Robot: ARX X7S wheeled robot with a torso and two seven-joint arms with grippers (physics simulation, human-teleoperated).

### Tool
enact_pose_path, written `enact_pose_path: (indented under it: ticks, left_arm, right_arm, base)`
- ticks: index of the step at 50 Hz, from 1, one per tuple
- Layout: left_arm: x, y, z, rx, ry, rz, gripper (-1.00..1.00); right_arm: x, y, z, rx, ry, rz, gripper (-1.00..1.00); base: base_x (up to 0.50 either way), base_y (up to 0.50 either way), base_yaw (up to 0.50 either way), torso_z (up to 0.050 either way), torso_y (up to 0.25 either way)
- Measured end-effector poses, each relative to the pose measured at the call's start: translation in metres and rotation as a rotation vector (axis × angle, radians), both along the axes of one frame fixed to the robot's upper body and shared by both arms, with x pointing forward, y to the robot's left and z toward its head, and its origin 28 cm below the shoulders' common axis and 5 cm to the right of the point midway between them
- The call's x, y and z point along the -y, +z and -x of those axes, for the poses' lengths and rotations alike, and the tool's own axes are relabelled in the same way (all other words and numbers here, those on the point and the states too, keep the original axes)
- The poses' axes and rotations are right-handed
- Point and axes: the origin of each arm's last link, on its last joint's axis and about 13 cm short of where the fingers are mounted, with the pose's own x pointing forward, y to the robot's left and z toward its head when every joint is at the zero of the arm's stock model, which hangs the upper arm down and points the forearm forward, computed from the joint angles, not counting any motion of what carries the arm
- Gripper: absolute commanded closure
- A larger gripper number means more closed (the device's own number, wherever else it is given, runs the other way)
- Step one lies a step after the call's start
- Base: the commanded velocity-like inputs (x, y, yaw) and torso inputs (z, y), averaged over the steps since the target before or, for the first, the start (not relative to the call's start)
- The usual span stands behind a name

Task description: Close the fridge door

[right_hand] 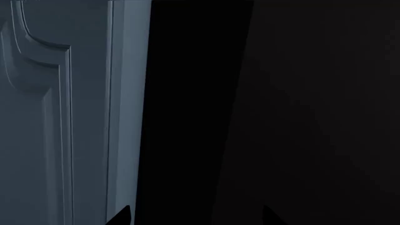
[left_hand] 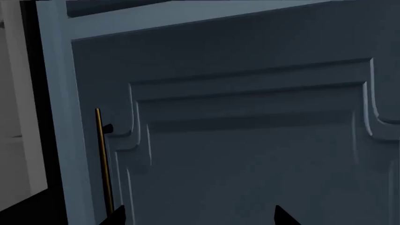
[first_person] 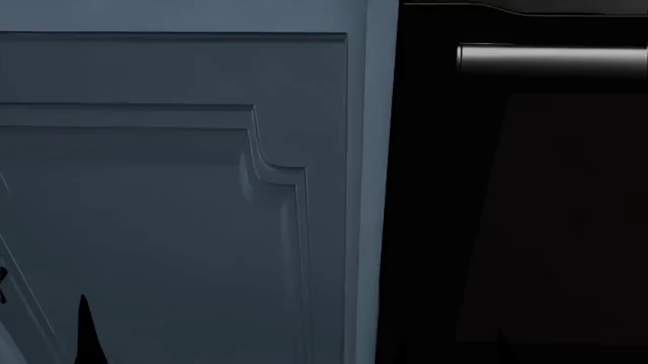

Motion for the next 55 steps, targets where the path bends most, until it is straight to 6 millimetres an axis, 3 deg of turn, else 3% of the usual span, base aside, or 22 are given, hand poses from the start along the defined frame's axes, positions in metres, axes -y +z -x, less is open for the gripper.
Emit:
enact_pose_path:
  ticks: [19,33,55]
  left_arm:
    - [-0.001,0.001,0.001,0.003,0.005,-0.001,-1.0]
    - [-0.01,0.006,-0.003,0.013,0.043,-0.01,-1.0]
    - [-0.099,0.006,-0.002,-0.053,0.451,-0.058,-1.0]
  right_arm:
    - [0.0,-0.001,0.001,0.004,-0.001,0.008,-1.0]
    - [-0.001,0.0,0.002,0.013,0.017,0.007,-1.0]
    - [-0.001,0.001,0.005,0.027,0.03,0.005,-1.0]
  base:
    - [0.38,0.23,0.0,0.0,0.001]
    - [0.01,0.0,0.0,0.0,0.0]
    - [0.0,0.0,0.0,0.0,0.0]
